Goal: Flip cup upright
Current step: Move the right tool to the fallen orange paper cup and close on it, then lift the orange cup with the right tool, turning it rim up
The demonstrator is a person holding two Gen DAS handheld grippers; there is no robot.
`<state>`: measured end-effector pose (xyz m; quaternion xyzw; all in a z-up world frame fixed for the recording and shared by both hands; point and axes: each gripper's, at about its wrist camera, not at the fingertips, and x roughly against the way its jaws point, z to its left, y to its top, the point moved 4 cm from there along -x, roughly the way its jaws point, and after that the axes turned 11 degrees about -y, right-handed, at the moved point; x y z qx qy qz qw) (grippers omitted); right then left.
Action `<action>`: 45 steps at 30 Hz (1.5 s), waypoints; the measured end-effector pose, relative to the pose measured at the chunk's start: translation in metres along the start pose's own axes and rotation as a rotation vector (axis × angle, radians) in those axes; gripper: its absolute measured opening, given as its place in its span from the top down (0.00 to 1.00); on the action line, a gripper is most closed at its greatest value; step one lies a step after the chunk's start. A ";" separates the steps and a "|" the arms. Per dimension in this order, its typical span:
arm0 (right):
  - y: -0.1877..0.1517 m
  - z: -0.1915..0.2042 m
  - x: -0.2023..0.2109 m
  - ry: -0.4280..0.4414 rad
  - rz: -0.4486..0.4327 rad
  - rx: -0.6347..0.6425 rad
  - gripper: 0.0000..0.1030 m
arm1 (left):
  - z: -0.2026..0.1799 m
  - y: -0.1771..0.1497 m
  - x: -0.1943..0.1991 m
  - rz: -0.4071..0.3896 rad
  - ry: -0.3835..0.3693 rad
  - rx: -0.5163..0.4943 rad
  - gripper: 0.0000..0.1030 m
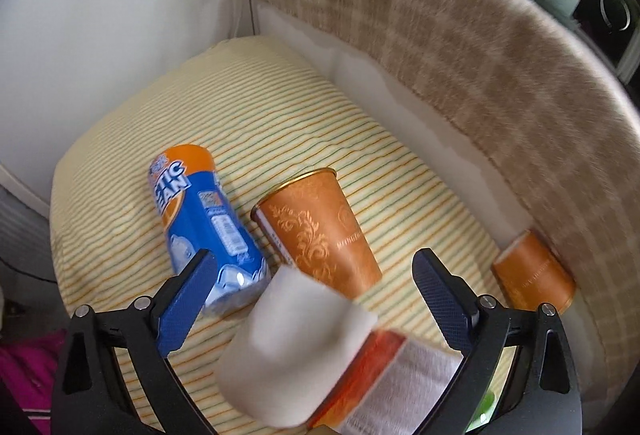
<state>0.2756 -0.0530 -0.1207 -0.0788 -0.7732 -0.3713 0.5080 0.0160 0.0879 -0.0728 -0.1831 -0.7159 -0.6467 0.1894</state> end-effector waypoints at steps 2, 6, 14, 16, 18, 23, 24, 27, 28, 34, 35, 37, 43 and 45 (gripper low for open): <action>0.007 -0.002 -0.009 0.017 0.026 0.007 0.07 | 0.004 0.000 0.000 0.001 0.011 0.006 0.00; 0.019 -0.001 -0.027 0.055 0.063 0.031 0.07 | 0.012 -0.001 -0.001 0.003 0.030 0.021 0.00; 0.026 0.007 -0.054 0.082 0.141 0.114 0.19 | 0.025 0.000 -0.008 0.016 0.047 0.041 0.00; 0.025 0.006 -0.058 0.077 0.151 0.126 0.21 | 0.026 0.000 -0.010 0.017 0.049 0.043 0.00; 0.026 0.005 -0.064 0.080 0.162 0.128 0.30 | 0.027 0.001 -0.012 0.019 0.049 0.046 0.00; 0.030 0.003 -0.078 0.083 0.169 0.127 0.32 | 0.026 0.003 -0.015 0.026 0.055 0.046 0.00; 0.032 0.003 -0.078 0.077 0.162 0.125 0.33 | 0.026 0.003 -0.016 0.027 0.055 0.046 0.00; 0.034 -0.001 -0.078 0.058 0.137 0.106 0.34 | 0.025 0.003 -0.016 0.027 0.056 0.045 0.00; 0.033 -0.003 -0.077 0.054 0.129 0.099 0.34 | 0.025 0.003 -0.017 0.026 0.055 0.044 0.00; 0.040 -0.017 -0.064 0.035 0.062 0.019 0.36 | 0.021 0.002 -0.015 0.020 0.055 0.039 0.00; 0.041 -0.021 -0.060 0.032 0.047 0.003 0.36 | 0.021 0.002 -0.015 0.018 0.055 0.038 0.00; 0.042 -0.027 -0.050 0.030 0.014 -0.027 0.36 | 0.019 0.002 -0.014 0.018 0.053 0.037 0.00; 0.041 -0.038 -0.008 0.014 -0.074 -0.130 0.36 | 0.015 0.003 -0.007 0.006 0.042 0.029 0.00; 0.038 -0.040 0.008 0.021 -0.108 -0.171 0.36 | 0.014 0.005 -0.005 -0.001 0.037 0.027 0.00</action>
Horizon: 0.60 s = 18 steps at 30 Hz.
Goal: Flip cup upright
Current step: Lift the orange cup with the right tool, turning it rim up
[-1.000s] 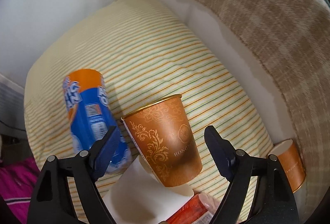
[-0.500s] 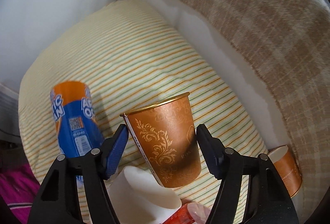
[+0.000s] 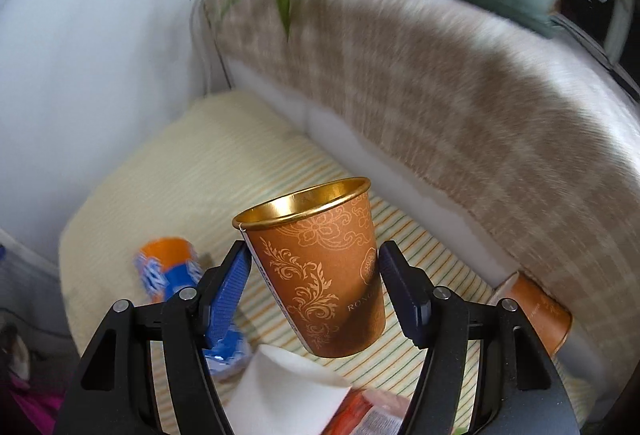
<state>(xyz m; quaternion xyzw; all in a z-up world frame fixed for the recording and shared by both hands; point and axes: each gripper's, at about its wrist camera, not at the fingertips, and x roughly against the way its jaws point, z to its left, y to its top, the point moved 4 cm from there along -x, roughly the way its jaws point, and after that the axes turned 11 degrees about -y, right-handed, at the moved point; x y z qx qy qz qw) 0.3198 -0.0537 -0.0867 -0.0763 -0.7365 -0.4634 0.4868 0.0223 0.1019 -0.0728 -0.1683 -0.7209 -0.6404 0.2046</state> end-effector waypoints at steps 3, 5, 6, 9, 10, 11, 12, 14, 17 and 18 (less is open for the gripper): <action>-0.005 -0.007 0.029 0.021 -0.043 -0.069 0.36 | -0.003 0.002 0.003 -0.010 -0.018 0.000 0.00; -0.013 -0.008 0.047 0.024 -0.068 -0.117 0.36 | -0.006 0.003 0.005 -0.017 -0.034 0.000 0.00; -0.018 -0.006 0.055 0.033 -0.078 -0.135 0.36 | -0.007 0.004 0.005 -0.020 -0.042 0.000 0.00; -0.034 -0.004 0.080 0.054 -0.104 -0.198 0.36 | -0.012 0.005 0.007 -0.026 -0.063 -0.002 0.00; -0.037 -0.001 0.082 0.058 -0.108 -0.216 0.36 | -0.014 0.005 0.008 -0.029 -0.070 -0.005 0.00; -0.046 -0.002 0.092 0.069 -0.115 -0.247 0.36 | -0.017 0.005 0.010 -0.031 -0.076 -0.009 0.00; -0.051 -0.002 0.093 0.075 -0.118 -0.268 0.36 | -0.020 0.005 0.010 -0.034 -0.082 -0.015 0.00; -0.068 -0.004 0.102 0.094 -0.124 -0.328 0.36 | -0.026 0.005 0.011 -0.034 -0.094 -0.026 0.00; -0.093 -0.004 0.112 0.121 -0.131 -0.401 0.36 | -0.034 0.005 0.010 -0.031 -0.117 -0.034 0.00; -0.103 -0.005 0.114 0.129 -0.130 -0.429 0.36 | -0.037 0.005 0.010 -0.028 -0.127 -0.038 0.00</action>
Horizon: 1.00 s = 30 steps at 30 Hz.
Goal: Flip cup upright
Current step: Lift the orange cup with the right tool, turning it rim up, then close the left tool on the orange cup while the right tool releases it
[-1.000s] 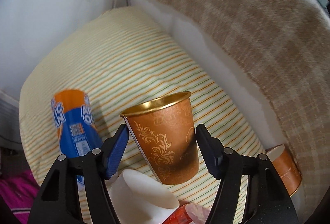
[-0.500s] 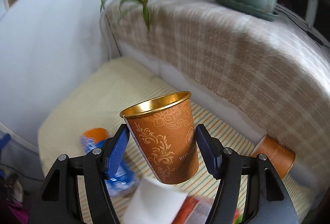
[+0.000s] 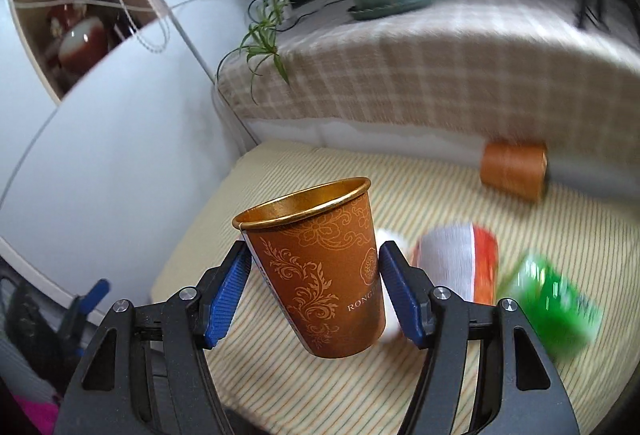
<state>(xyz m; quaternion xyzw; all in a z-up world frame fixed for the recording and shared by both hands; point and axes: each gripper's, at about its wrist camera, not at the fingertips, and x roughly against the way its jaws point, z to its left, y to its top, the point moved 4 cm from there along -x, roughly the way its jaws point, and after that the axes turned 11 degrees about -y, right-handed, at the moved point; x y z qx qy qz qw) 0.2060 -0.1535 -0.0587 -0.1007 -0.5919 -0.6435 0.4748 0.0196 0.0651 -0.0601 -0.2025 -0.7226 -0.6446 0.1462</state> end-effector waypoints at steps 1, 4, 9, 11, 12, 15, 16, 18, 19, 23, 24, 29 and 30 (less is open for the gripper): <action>-0.006 -0.004 0.003 0.008 0.002 -0.024 0.36 | -0.003 0.000 0.000 0.002 -0.008 -0.002 0.00; -0.037 -0.020 0.010 0.051 0.032 -0.137 0.36 | -0.012 0.001 -0.004 0.008 -0.037 -0.011 0.00; -0.085 -0.040 0.012 0.087 0.087 -0.290 0.36 | -0.024 0.000 -0.017 0.060 -0.128 0.008 0.00; -0.104 -0.048 0.010 0.104 0.110 -0.358 0.36 | -0.030 -0.002 -0.024 0.083 -0.160 0.020 0.00; -0.109 -0.051 0.010 0.113 0.118 -0.383 0.36 | -0.032 -0.003 -0.027 0.095 -0.175 0.027 0.00; -0.126 -0.058 0.005 0.135 0.147 -0.460 0.36 | -0.040 -0.006 -0.035 0.133 -0.222 0.050 0.00; -0.129 -0.059 0.003 0.135 0.154 -0.474 0.36 | -0.042 -0.007 -0.038 0.143 -0.235 0.055 0.00; -0.134 -0.062 -0.001 0.129 0.167 -0.492 0.36 | -0.047 -0.009 -0.042 0.161 -0.260 0.062 0.00; -0.137 -0.062 -0.004 0.121 0.174 -0.499 0.36 | -0.049 -0.010 -0.044 0.167 -0.269 0.065 0.00; -0.143 -0.066 -0.013 0.118 0.199 -0.517 0.35 | -0.056 -0.014 -0.051 0.200 -0.308 0.084 0.00; -0.143 -0.068 -0.015 0.113 0.202 -0.520 0.34 | -0.057 -0.015 -0.053 0.208 -0.315 0.093 0.00; -0.142 -0.072 -0.023 0.096 0.215 -0.522 0.33 | -0.058 -0.019 -0.061 0.242 -0.344 0.128 0.00; -0.143 -0.072 -0.024 0.101 0.222 -0.520 0.33 | -0.057 -0.019 -0.062 0.248 -0.347 0.130 0.00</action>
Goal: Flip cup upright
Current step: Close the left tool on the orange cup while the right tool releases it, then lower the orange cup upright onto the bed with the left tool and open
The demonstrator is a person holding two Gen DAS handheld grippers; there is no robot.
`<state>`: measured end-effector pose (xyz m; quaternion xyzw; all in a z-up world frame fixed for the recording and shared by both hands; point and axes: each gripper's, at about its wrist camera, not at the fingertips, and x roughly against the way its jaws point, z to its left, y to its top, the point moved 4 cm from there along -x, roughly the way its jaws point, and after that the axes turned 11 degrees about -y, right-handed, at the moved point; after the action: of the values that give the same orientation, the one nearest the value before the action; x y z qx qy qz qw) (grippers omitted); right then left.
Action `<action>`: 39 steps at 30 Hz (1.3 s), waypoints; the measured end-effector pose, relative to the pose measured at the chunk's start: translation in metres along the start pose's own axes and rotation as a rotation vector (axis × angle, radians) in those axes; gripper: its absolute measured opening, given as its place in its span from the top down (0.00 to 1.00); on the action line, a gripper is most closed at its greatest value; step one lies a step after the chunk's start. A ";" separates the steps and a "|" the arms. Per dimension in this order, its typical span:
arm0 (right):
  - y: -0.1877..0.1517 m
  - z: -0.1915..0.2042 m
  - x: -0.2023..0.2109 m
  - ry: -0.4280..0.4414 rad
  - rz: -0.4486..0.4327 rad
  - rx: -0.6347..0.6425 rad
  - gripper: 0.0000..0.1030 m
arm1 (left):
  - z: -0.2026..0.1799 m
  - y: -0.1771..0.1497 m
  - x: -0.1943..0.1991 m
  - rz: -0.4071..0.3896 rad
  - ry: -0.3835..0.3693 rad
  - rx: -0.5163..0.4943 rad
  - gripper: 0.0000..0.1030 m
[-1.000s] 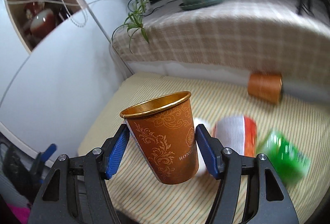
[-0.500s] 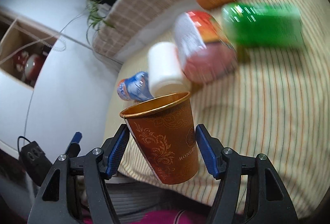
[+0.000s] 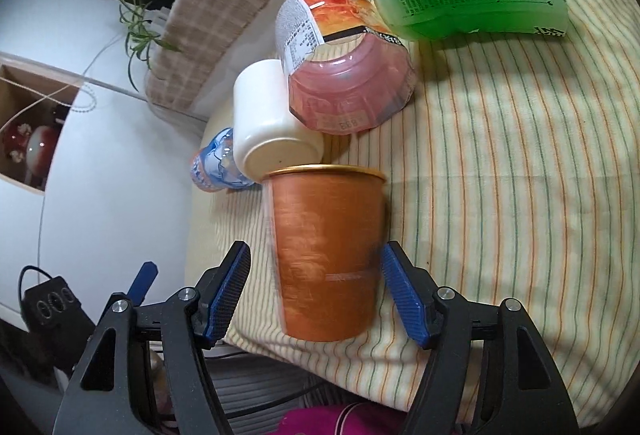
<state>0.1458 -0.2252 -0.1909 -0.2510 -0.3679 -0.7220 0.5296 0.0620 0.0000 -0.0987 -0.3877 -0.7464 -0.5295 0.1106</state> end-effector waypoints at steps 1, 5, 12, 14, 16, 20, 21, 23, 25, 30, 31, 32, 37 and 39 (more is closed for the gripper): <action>0.000 -0.001 -0.001 0.002 0.005 0.001 0.33 | 0.000 0.000 -0.002 0.007 -0.005 0.004 0.00; 0.002 0.003 0.005 -0.001 -0.019 0.028 0.33 | -0.002 0.000 -0.011 0.041 -0.049 0.023 0.00; -0.013 0.000 0.034 -0.080 -0.134 0.095 0.33 | -0.002 0.006 -0.050 0.171 -0.218 0.160 0.04; -0.021 -0.004 0.044 -0.133 -0.175 0.119 0.33 | -0.002 0.007 -0.063 0.207 -0.255 0.197 0.04; -0.027 -0.008 0.052 -0.165 -0.202 0.128 0.33 | -0.002 0.008 -0.076 0.243 -0.289 0.237 0.04; -0.038 -0.021 0.065 -0.212 -0.239 0.116 0.33 | -0.001 0.007 -0.100 0.311 -0.317 0.299 0.13; -0.039 -0.024 0.068 -0.217 -0.243 0.108 0.33 | -0.001 0.006 -0.104 0.323 -0.325 0.306 0.17; -0.041 -0.029 0.072 -0.227 -0.248 0.092 0.33 | -0.003 0.006 -0.111 0.339 -0.337 0.320 0.17; -0.041 -0.034 0.076 -0.236 -0.258 0.081 0.33 | -0.005 0.007 -0.117 0.347 -0.337 0.321 0.17; -0.043 -0.040 0.078 -0.245 -0.264 0.077 0.33 | -0.010 0.006 -0.130 0.370 -0.347 0.334 0.19; -0.044 -0.040 0.078 -0.244 -0.264 0.077 0.33 | -0.011 0.006 -0.132 0.376 -0.346 0.332 0.20; -0.044 -0.040 0.078 -0.243 -0.263 0.078 0.33 | -0.012 0.005 -0.134 0.380 -0.343 0.331 0.20; -0.046 -0.043 0.075 -0.242 -0.256 0.071 0.33 | -0.013 0.002 -0.141 0.392 -0.340 0.336 0.24; -0.047 -0.044 0.073 -0.243 -0.251 0.071 0.33 | -0.013 0.002 -0.144 0.396 -0.337 0.335 0.24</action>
<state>0.0794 -0.2950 -0.1748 -0.2695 -0.4829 -0.7334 0.3953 0.1572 -0.0775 -0.1746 -0.5842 -0.7411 -0.2955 0.1486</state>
